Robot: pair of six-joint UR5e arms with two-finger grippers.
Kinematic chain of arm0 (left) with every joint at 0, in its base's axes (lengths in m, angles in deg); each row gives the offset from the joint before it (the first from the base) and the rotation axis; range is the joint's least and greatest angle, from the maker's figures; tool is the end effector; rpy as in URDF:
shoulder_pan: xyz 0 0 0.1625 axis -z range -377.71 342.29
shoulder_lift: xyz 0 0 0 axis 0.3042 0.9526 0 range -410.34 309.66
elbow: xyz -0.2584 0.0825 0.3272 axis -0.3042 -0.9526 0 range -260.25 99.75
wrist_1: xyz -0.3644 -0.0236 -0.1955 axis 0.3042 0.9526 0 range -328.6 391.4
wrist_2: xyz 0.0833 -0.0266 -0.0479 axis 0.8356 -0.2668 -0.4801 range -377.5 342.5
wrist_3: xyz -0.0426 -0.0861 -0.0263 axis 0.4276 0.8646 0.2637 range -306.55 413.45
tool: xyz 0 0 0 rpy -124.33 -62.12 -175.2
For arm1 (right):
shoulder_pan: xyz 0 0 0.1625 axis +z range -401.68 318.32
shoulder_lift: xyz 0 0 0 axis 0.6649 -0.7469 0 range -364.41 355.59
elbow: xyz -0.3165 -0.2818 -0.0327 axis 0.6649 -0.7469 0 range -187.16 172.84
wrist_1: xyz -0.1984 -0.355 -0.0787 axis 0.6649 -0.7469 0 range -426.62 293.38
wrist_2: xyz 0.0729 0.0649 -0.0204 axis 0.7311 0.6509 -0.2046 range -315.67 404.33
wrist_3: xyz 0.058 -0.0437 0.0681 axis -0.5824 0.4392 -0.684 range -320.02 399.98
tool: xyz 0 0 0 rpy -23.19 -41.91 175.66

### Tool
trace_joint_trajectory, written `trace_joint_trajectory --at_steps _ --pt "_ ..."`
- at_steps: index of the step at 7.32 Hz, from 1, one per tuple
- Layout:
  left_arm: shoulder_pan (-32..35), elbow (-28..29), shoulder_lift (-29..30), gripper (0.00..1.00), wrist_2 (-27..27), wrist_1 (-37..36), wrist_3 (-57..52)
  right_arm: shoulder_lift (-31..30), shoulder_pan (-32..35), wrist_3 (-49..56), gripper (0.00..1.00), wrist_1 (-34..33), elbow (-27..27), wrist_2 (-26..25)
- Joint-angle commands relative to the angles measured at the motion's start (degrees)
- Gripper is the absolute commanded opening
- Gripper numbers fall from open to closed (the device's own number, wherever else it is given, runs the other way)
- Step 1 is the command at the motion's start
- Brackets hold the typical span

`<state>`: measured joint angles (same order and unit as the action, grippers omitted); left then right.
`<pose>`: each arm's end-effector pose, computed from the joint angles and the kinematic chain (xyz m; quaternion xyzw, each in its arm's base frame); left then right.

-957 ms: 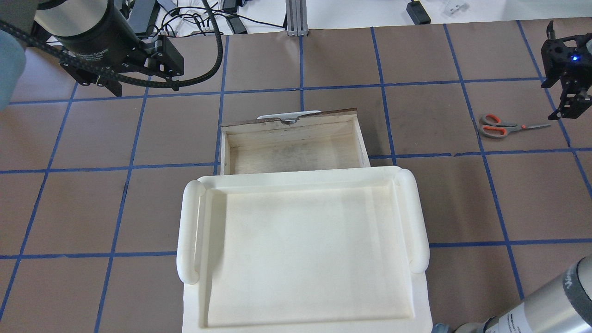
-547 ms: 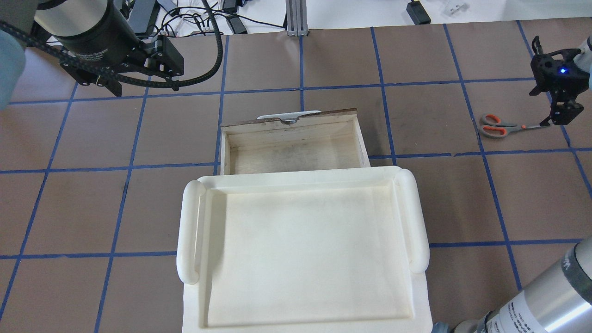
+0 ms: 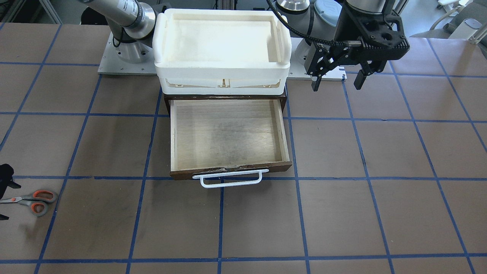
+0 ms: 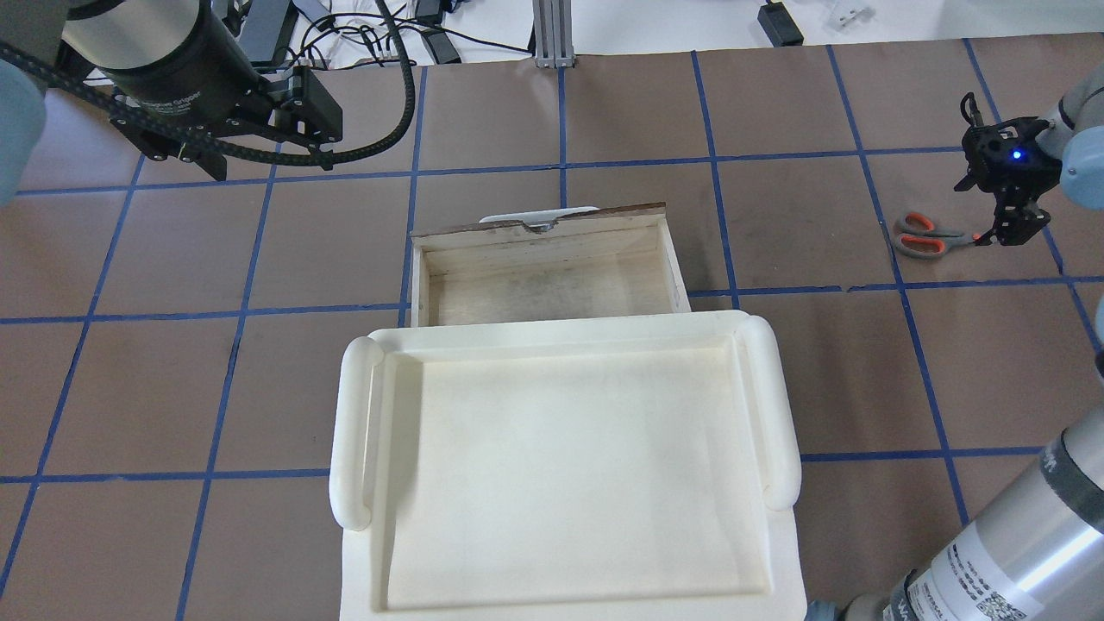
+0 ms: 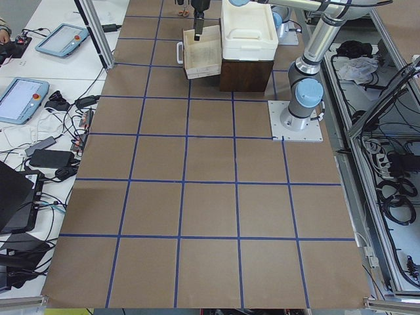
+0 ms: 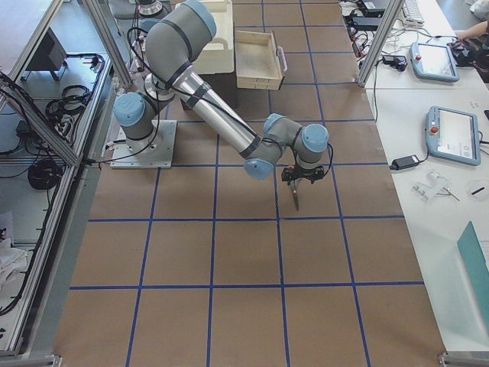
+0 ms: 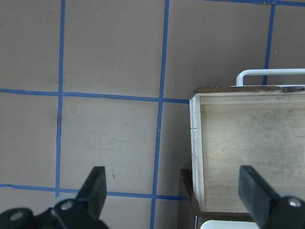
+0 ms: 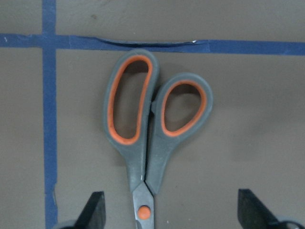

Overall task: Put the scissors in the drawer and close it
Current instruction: 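Lower the open right gripper over the scissors handles, then close the right gripper on the scissors and lift them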

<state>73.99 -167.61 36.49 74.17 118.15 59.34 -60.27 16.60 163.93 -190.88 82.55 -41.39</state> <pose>-0.1446 -0.4767 0.5439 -0.0376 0.9961 -0.0797 0.0092 -0.2299 -0.6394 0.1972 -0.7203 0.6927 -0.0373 0.0044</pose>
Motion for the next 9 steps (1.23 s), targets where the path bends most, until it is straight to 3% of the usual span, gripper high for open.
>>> trace_joint_trajectory --at_steps 1,5,7,8,9 --pt "-0.03 0.00 0.00 1.00 0.00 0.00 0.00 1.45 0.08 -0.02 0.96 -0.10 0.03 -0.14" --pt "0.06 0.00 0.00 1.00 0.00 0.00 0.00 1.72 -0.01 -0.11 0.90 0.34 0.21 -0.76" --pt "-0.03 0.00 0.00 1.00 0.00 0.00 0.00 1.72 -0.01 0.07 0.61 0.42 0.29 -0.85" --pt "-0.03 0.00 0.00 1.00 -0.09 0.00 0.00 1.72 0.08 0.07 0.55 0.42 0.38 -0.85" --pt "-0.03 0.00 0.00 1.00 0.00 0.00 0.00 1.72 0.08 0.07 0.25 0.42 0.29 -1.19"
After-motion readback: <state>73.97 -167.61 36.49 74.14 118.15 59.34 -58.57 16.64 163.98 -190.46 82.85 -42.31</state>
